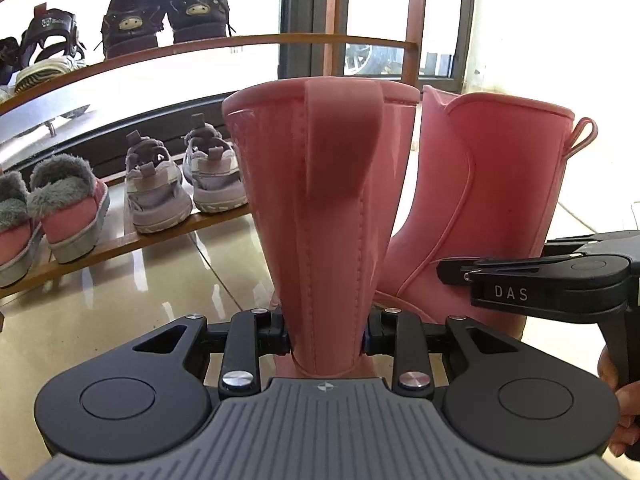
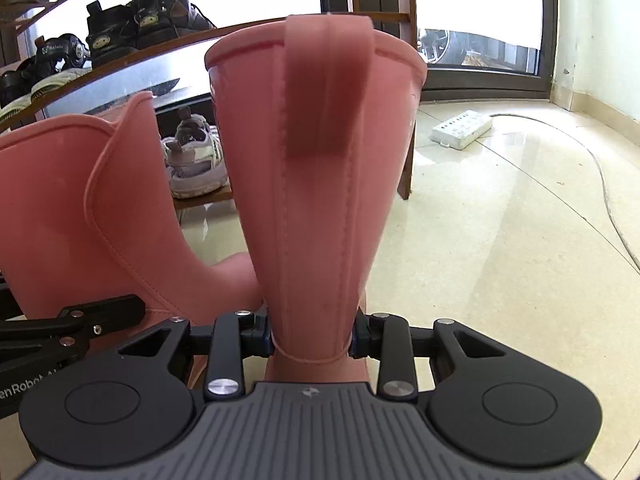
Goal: Organize scattered shoes
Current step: 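Close the right gripper on the rim of the other pink boot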
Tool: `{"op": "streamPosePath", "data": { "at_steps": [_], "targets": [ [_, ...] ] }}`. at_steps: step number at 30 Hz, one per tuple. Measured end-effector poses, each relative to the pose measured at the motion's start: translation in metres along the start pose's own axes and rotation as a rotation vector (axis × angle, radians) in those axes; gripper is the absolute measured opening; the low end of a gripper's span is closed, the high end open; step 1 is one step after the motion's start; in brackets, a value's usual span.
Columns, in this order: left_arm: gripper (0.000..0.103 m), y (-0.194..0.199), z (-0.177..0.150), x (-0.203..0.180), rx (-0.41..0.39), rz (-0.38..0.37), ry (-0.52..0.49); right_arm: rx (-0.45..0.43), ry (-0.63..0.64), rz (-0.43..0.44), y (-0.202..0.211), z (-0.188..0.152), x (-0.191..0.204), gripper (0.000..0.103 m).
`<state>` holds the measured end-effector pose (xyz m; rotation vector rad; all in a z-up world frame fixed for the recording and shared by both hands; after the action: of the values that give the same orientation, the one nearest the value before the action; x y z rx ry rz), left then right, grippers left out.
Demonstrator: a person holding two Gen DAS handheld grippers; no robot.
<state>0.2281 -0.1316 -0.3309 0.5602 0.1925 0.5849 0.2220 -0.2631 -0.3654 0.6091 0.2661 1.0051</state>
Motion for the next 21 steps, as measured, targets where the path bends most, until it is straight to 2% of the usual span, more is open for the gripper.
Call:
{"op": "streamPosePath", "data": {
  "at_steps": [4, 8, 13, 15, 17, 19, 21],
  "targets": [
    [0.037, 0.0, -0.004, -0.001, 0.028, 0.001, 0.0, 0.039, 0.025, -0.01, 0.006, -0.016, -0.019, 0.043],
    [0.04, 0.001, -0.013, -0.002, 0.072, 0.005, 0.004, 0.096, 0.026, -0.017, 0.027, -0.047, -0.04, 0.046],
    [0.044, 0.006, -0.027, -0.005, 0.109, 0.01, -0.006, 0.115, 0.049, -0.026, 0.03, -0.054, -0.037, 0.053],
    [0.047, 0.01, -0.027, -0.005, 0.111, 0.01, -0.007, 0.122, 0.05, -0.027, 0.031, -0.053, -0.037, 0.06],
    [0.048, 0.014, -0.025, -0.005, 0.117, 0.004, -0.012, 0.133, 0.069, -0.033, 0.032, -0.051, -0.034, 0.074],
    [0.049, 0.019, -0.023, -0.004, 0.124, -0.004, -0.017, 0.142, 0.085, -0.034, 0.022, -0.037, -0.019, 0.08],
    [0.05, 0.025, -0.02, -0.004, 0.131, -0.012, -0.025, 0.155, 0.108, -0.035, 0.028, -0.034, -0.016, 0.082]
  ]
}}
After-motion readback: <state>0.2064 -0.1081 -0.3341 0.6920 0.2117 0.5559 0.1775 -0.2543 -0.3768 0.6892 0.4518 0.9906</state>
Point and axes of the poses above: each gripper's, at about its wrist camera, not at the fingertips, and y roughly against the way its jaws point, x to its left, z to its top, the point moved 10 cm from there along -y, roughly the way its jaws point, and after that the axes turned 3 degrees about -x, right-handed, at the moved point
